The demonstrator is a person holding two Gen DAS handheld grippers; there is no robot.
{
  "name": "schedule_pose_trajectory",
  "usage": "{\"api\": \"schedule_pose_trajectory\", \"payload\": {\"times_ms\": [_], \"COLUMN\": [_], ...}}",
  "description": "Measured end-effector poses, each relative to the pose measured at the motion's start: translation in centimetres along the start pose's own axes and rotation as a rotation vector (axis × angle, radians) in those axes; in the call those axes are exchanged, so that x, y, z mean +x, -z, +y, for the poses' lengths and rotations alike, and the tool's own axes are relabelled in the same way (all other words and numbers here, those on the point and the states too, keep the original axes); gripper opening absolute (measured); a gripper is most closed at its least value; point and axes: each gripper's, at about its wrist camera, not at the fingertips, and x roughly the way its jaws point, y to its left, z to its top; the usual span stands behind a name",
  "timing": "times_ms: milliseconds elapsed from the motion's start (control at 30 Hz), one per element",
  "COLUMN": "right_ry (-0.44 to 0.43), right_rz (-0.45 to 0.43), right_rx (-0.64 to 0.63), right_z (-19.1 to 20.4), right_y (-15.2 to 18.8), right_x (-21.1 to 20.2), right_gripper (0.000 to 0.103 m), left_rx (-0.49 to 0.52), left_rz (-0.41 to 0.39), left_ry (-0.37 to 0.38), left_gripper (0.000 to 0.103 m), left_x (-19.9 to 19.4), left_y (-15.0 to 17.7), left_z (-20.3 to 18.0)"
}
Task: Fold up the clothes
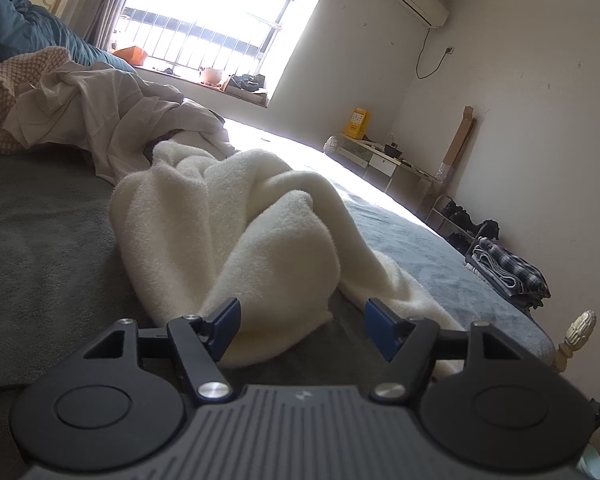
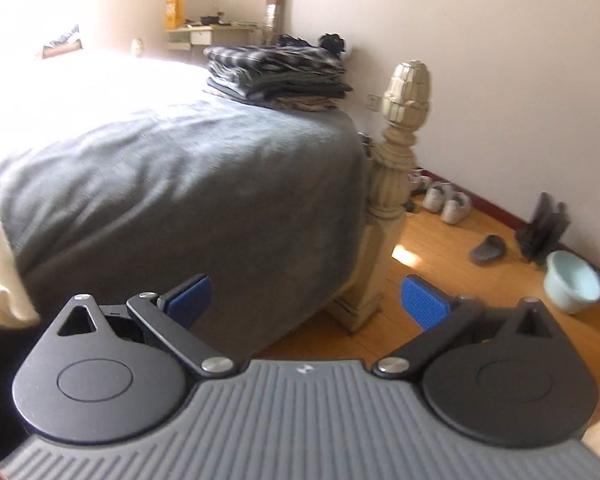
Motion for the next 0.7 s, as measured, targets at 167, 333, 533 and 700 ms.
{"api": "schedule_pose_trajectory", "payload": {"times_ms": [167, 333, 533, 700], "right_ry": [-0.441, -0.726, -0.957, -1.108], "right_rz": [0.009, 0.072, 0.157, 0.234], "right_rx": [0.129, 0.058, -0.124, -0.225], "right_z": [4.1, 13.8, 27.4, 37.1], "right_y": [-3.7, -6.0, -7.6, -8.2], "right_x": [2.0, 3.2, 3.6, 4.1], "right_gripper": [0.102, 0.102, 0.102, 0.102], "left_rx": [0.036, 0.090, 0.142, 0.089], "left_rz": [-0.020, -0.023, -0.033, -0.045], "left_ry": [-0.017, -0.020, -0.051, -0.031], "left_gripper": [0.084, 0.093, 0.093, 0.086], "left_x": [-1.4, -0.5, 1.1, 0.3], "left_y": [-0.5, -0.8, 0.4, 2.1], "left_z": [-1.0, -1.3, 0.0, 2.4]}}
